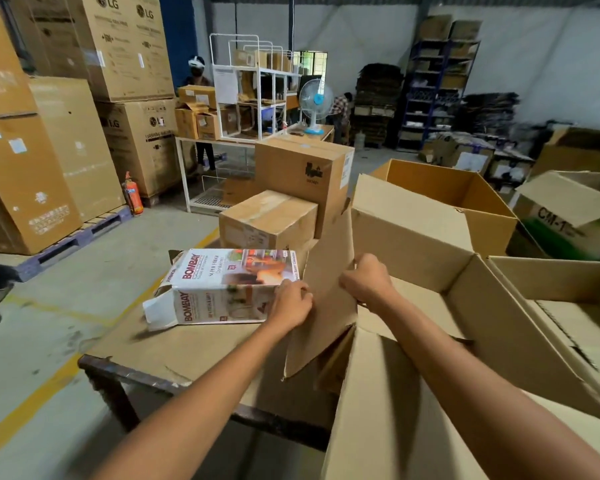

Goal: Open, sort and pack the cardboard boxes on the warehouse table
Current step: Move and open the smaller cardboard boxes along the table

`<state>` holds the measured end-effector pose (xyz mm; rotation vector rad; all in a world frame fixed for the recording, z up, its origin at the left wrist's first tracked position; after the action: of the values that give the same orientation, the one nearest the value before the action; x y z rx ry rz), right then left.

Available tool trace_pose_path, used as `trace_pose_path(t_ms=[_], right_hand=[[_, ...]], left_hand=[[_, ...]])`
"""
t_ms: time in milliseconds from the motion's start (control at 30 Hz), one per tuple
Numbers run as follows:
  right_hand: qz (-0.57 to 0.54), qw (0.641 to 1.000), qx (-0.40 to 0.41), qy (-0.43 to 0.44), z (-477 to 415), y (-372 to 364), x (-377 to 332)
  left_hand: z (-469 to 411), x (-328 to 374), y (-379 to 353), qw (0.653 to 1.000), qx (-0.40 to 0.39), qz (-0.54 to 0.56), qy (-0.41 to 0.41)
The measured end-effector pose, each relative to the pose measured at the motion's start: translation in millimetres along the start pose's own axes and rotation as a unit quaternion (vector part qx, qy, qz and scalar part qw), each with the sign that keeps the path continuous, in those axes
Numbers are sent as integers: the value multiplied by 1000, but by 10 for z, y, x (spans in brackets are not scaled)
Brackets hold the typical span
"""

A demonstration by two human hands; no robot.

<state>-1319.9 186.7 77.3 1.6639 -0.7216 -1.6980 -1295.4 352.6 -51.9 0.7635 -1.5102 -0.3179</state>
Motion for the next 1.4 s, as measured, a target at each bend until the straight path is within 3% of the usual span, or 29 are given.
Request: trace_pose_path(t_ms=[67,167,367,600,667,767,867,933,1033,1133,1267,1400], right_hand=[[34,999,-11,-9,5,-200,119],[56,998,-17,-7,-11,-466,182],[53,998,-24,11,-13,-927,248],[-21,996,-75,50,34,-975,355],[-1,994,-95,58,91,-829,434],[126,982,-94,107,268,-574,626],[217,958,-87,163,591,-345,910],[246,945,-99,192,837,-262,1084],[339,918,16,204,1046,-326,1325],[356,905,121,199,1144,-427,1510],[354,906,175,155,1197,-517,1566],[320,920,193,120,1293,-582,1480]], left_hand=[[82,80,-66,999,-27,6,-37],[218,15,-205,984,-112,139,24],[316,-452,-197,974,-67,204,66],[651,-205,15,955,-48,288,59],[727,-54,53,964,-32,264,32],[953,241,113,987,-17,151,-48],[1264,382,48,991,-35,45,-125],[1401,361,-53,990,-43,5,-133],[1508,344,-230,990,-34,-8,-139],[1587,367,-420,991,-19,-21,-131],[1642,309,-520,994,10,-4,-111],[1667,298,-436,993,-29,-11,-111]])
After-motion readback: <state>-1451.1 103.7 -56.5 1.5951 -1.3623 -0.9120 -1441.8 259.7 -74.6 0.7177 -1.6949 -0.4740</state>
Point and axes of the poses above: each hand's wrist, its own z-axis away from the middle knuckle, its own y-axis out of the back of the hand, x = y × z, the point moved 1 cm from there along -z, towards the middle knuckle, and after that the axes turned 8 degrees about z, right-handed, at the moved point
